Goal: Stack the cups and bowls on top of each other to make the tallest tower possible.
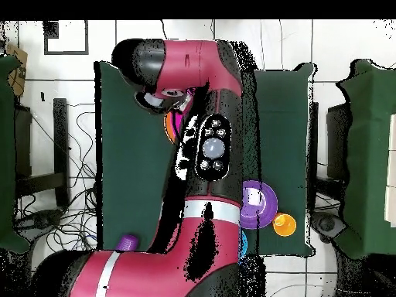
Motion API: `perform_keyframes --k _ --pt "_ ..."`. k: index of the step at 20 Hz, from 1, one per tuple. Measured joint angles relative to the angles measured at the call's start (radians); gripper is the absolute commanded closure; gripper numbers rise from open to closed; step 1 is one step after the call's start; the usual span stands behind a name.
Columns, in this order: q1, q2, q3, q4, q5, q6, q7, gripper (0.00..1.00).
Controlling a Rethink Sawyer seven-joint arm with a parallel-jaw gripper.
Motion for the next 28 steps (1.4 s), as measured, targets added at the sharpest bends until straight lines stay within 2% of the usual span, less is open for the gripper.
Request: perform_keyframes --k 7,18,28 --pt "0.000 -0.036 -0.031 0.017 0.000 0.000 0.000 1.00" --pt "0.000 -0.120 -0.079 0.114 0.000 -0.042 0.000 1.00" --pt "0.001 -0.096 -0.093 0.122 0.001 -0.139 0.000 1.00"
